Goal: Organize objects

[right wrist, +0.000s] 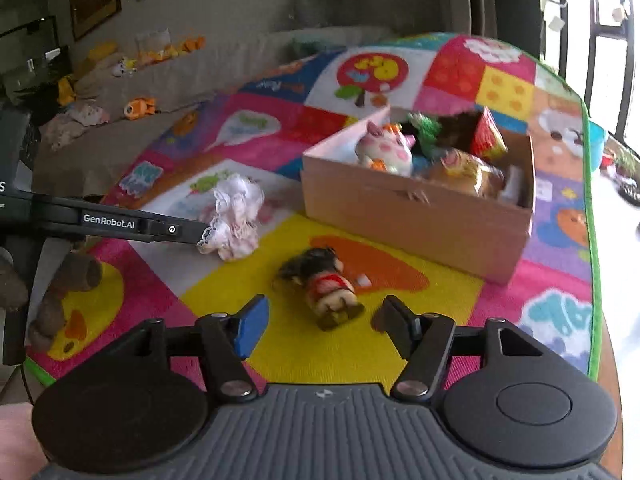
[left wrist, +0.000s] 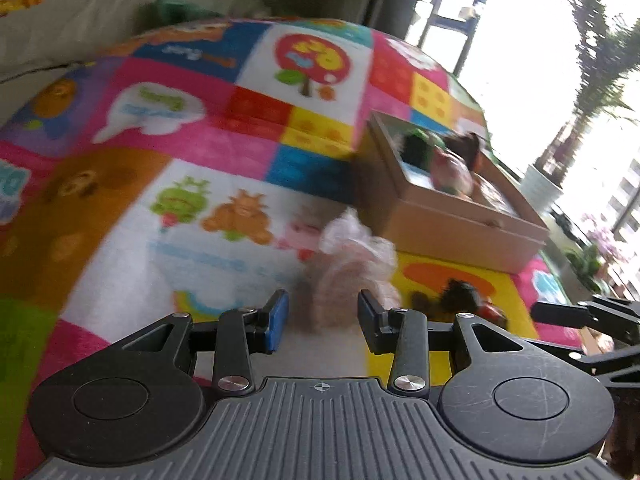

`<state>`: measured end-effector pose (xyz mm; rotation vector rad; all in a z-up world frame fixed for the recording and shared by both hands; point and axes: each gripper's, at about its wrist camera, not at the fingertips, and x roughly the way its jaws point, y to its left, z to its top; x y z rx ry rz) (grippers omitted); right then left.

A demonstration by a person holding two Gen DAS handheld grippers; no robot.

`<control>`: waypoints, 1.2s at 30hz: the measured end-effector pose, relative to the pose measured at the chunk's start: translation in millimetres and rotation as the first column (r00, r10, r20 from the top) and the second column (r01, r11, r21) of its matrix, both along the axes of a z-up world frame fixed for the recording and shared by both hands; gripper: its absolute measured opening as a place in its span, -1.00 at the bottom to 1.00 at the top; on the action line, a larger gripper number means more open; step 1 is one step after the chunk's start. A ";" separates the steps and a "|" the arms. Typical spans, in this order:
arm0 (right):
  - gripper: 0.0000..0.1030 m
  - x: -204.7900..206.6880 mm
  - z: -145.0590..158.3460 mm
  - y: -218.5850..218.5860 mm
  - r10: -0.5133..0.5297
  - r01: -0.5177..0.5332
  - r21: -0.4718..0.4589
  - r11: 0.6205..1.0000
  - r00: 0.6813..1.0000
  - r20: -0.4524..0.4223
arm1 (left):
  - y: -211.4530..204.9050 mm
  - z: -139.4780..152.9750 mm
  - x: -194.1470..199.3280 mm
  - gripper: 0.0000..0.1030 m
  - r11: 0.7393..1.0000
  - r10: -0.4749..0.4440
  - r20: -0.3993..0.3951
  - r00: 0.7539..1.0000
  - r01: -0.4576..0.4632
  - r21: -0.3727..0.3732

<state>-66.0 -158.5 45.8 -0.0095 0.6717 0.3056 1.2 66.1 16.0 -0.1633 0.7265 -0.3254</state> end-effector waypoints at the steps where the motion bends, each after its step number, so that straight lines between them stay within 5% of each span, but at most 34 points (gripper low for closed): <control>1: 0.24 1.9 -0.1 2.5 -0.005 0.005 -0.012 1.000 1.000 0.009 | 3.2 0.5 0.9 -0.19 1.000 0.019 0.002 1.000 -0.019 0.000; 6: 0.54 4.3 -10.3 8.4 -0.048 0.052 -0.104 0.993 0.998 0.043 | 16.9 7.1 1.0 -0.20 0.999 0.026 0.013 1.000 -0.026 -0.043; 10: 0.63 9.6 -24.0 -5.0 -0.090 0.088 -0.083 0.993 0.996 -0.015 | 5.6 17.0 2.8 -0.20 0.996 -0.035 0.035 0.999 0.038 -0.086; 16: 0.78 5.4 -32.4 -9.7 -0.105 0.103 -0.065 0.993 0.994 -0.018 | -35.2 8.5 35.0 -0.20 0.999 -0.050 0.013 0.999 0.050 -0.008; 21: 0.79 2.4 -34.2 -6.8 -0.106 0.105 -0.074 0.992 0.994 -0.011 | -62.8 -7.3 51.0 -0.20 0.994 -0.051 -0.022 0.998 0.053 0.095; 25: 0.81 2.4 -34.5 -6.7 -0.102 0.101 -0.069 0.993 0.995 -0.013 | -65.4 -6.0 47.1 -0.49 0.992 -0.070 -0.006 0.998 0.070 0.109; 31: 0.81 3.4 -29.6 -0.2 -0.079 0.079 -0.090 0.993 0.997 0.002 | -48.2 -6.4 38.9 -0.70 0.995 -0.098 -0.048 0.994 0.098 0.009; 36: 0.50 13.0 -10.7 13.7 -0.015 0.022 -0.116 0.993 0.998 0.057 | -26.6 -8.1 14.0 -0.72 0.993 -0.115 -0.063 0.991 0.114 -0.029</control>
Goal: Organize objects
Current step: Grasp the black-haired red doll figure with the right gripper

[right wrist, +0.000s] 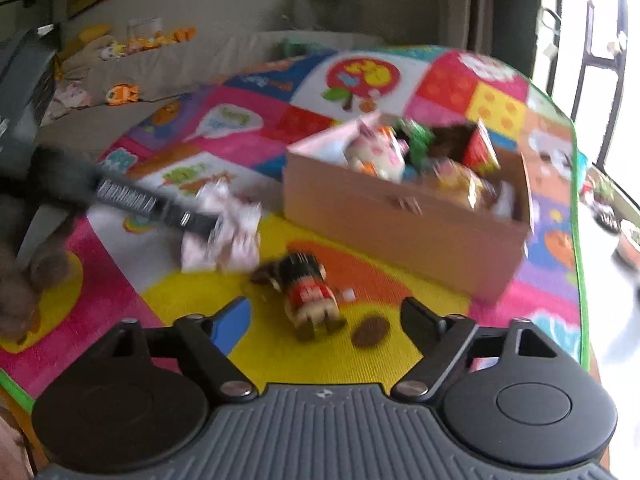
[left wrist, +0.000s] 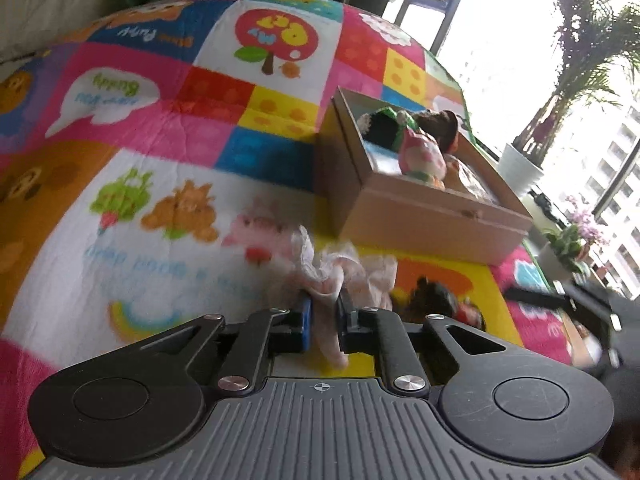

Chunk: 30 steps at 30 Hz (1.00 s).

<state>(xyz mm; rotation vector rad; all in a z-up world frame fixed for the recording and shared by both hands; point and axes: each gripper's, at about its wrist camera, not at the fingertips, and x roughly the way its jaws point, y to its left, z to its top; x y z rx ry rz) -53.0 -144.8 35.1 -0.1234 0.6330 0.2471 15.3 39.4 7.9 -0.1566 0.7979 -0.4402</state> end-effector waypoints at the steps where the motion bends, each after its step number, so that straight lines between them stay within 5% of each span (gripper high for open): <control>1: 0.48 3.6 1.8 3.5 0.013 -0.013 -0.010 1.000 1.000 0.007 | 4.4 -0.9 -4.9 -0.72 1.000 -0.003 -0.005 1.000 0.003 -0.002; 4: 0.35 20.8 -0.2 12.6 0.040 -0.040 -0.032 0.999 0.999 -0.005 | 13.2 -4.6 -17.4 -0.72 1.000 -0.012 -0.015 1.000 0.012 0.005; 6: -0.05 35.8 -6.8 16.4 0.052 -0.053 -0.026 0.998 0.997 -0.060 | 16.6 -6.1 -22.6 -0.73 1.000 -0.021 -0.011 1.000 0.021 0.007; 9: -0.34 43.1 -9.7 15.4 0.066 -0.066 0.001 0.998 0.993 -0.094 | 21.1 -4.8 -26.3 -0.73 1.000 -0.020 -0.001 1.000 0.020 -0.002; 19: -0.34 -7.6 12.1 -20.7 -0.016 0.018 0.061 0.998 0.999 -0.040 | 26.3 14.9 -21.6 -0.66 0.985 0.023 0.021 1.000 -0.019 -0.170; 24: -0.34 -15.2 2.8 -34.8 -0.058 0.060 0.055 0.997 0.998 -0.030 | 1.3 8.2 -28.4 -0.66 0.996 -0.063 -0.004 0.998 0.063 0.069; 26: -0.22 -16.7 2.7 -36.9 -0.067 0.067 0.062 0.996 0.998 -0.015 | -11.1 1.8 -33.6 -0.64 0.986 -0.133 -0.035 0.991 0.135 0.098; 30: 0.26 -16.6 3.0 -44.8 -0.088 0.088 0.122 0.989 0.996 -0.006 | -35.5 -1.0 -41.6 -0.24 0.962 -0.203 -0.006 0.979 0.201 0.183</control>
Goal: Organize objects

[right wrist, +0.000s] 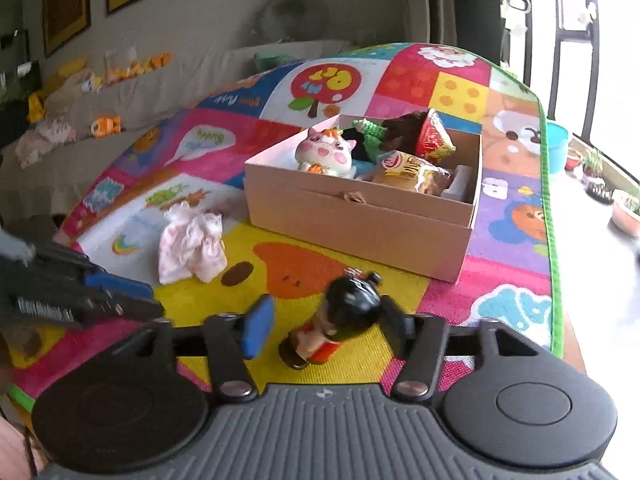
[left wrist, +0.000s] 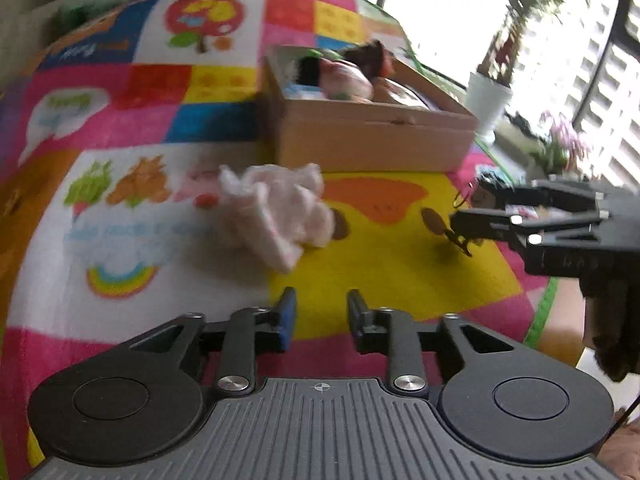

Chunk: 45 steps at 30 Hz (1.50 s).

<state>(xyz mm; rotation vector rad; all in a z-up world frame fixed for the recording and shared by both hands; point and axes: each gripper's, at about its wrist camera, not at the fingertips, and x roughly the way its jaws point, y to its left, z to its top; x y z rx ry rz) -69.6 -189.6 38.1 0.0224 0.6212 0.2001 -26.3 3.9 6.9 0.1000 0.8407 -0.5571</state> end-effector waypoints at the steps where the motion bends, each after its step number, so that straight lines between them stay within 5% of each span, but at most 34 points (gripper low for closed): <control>1: 0.34 -1.0 0.7 -1.9 -0.006 0.006 0.011 1.000 1.000 0.007 | -4.8 0.2 0.5 -0.13 1.000 -0.016 -0.004 1.000 0.016 0.000; 7: 0.51 -8.2 3.4 -16.8 -0.057 0.056 0.051 0.997 0.998 0.029 | -29.5 -2.3 -0.9 0.49 0.996 -0.082 0.000 0.997 0.082 0.038; 13: 0.58 -17.4 2.4 -27.1 -0.107 0.106 0.037 0.994 0.993 0.041 | -9.6 20.5 -1.4 0.29 0.995 0.063 0.034 0.997 -0.060 -0.083; 17: 0.65 -24.3 2.9 -26.9 -0.109 0.108 0.026 0.994 0.993 0.050 | 14.6 30.2 19.5 0.28 0.951 0.266 0.014 0.964 -0.260 -0.167; 20: 0.77 -27.5 0.8 -21.2 -0.080 0.078 0.033 0.996 0.996 0.036 | 18.1 27.9 39.8 0.27 0.925 0.326 -0.018 0.945 -0.323 -0.198; 24: 0.78 -27.9 -7.3 -7.8 -0.047 0.048 -0.023 0.999 0.999 0.015 | 4.7 16.5 56.2 0.19 0.937 0.314 -0.015 0.949 -0.312 -0.155; 28: 0.78 -18.8 -12.2 -3.6 -0.062 0.062 -0.077 0.995 0.998 -0.001 | -2.2 5.9 57.7 -0.55 0.952 0.285 0.016 0.958 -0.281 -0.126; 32: 0.74 -1.7 -17.6 -8.6 -0.081 0.077 -0.074 0.994 0.996 -0.039 | 4.8 4.8 50.2 -0.60 0.959 0.238 0.016 0.971 -0.232 -0.164; 34: 0.23 2.7 -19.4 -5.6 -0.066 0.061 -0.091 0.994 0.997 -0.050 | 8.8 4.6 46.4 -0.63 0.961 0.219 0.014 0.976 -0.213 -0.173; 39: 0.24 -3.2 -9.9 -0.8 -0.041 0.040 -0.080 0.996 0.999 -0.008 | 15.6 12.0 42.1 -0.67 0.956 0.202 0.020 0.979 -0.192 -0.219; 45: 0.24 -17.7 16.8 -12.5 -0.060 0.062 -0.025 0.998 0.995 0.085 | 4.5 61.0 57.2 -0.68 0.951 0.139 0.119 0.983 -0.099 -0.292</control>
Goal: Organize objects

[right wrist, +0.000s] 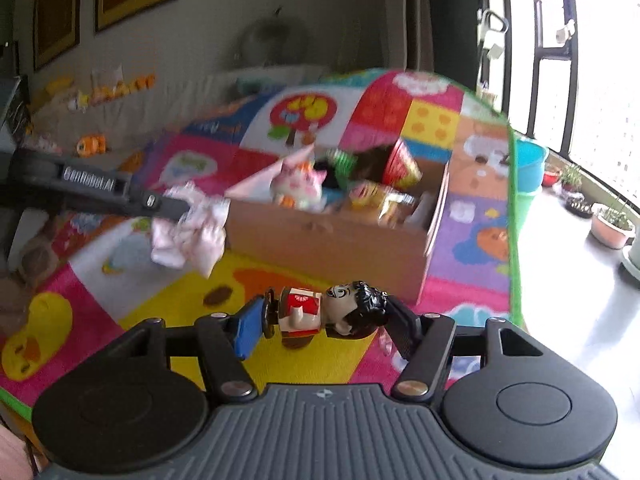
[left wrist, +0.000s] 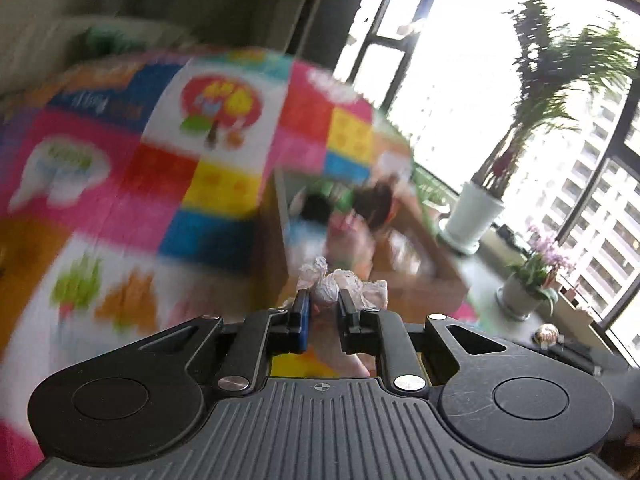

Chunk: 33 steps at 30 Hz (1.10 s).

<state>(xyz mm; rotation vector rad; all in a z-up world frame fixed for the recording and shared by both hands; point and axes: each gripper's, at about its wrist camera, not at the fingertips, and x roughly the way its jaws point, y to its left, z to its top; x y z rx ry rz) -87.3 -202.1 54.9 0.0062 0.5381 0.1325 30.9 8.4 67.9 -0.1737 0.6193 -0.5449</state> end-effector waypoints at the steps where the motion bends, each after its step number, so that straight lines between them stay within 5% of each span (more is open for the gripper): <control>1: 0.24 -1.7 3.0 -1.9 -0.007 0.006 0.003 1.000 1.000 0.013 | -4.6 9.4 7.6 -0.68 1.000 -0.003 0.021 1.000 0.003 0.001; 6: 0.24 -4.5 11.3 -10.7 -0.021 0.020 0.036 0.999 0.999 0.046 | -35.3 34.6 60.3 -0.67 0.997 0.039 0.167 0.985 -0.049 0.055; 9: 0.24 -0.7 9.0 -14.4 -0.028 0.027 0.037 0.999 0.999 0.039 | -61.0 21.8 103.9 -0.65 0.995 0.006 0.118 0.993 -0.018 0.101; 13: 0.24 9.2 1.6 -18.9 -0.045 0.045 0.028 0.999 0.999 0.007 | -95.5 -14.8 139.6 -0.57 0.972 -0.062 -0.047 0.997 0.071 0.222; 16: 0.24 16.4 -3.6 -23.0 -0.057 0.058 0.022 0.998 0.998 -0.012 | -102.9 -25.6 139.8 -0.53 0.961 -0.079 -0.037 0.996 0.086 0.263; 26: 0.24 38.3 8.6 -30.9 -0.082 0.082 0.038 0.996 0.997 0.000 | -31.0 21.0 86.8 -0.53 1.000 -0.029 0.102 0.994 0.029 0.002; 33: 0.27 101.2 60.2 -45.5 -0.115 0.092 0.254 0.963 0.990 0.077 | -5.1 5.5 66.8 -0.53 0.999 -0.009 0.031 0.999 0.011 -0.047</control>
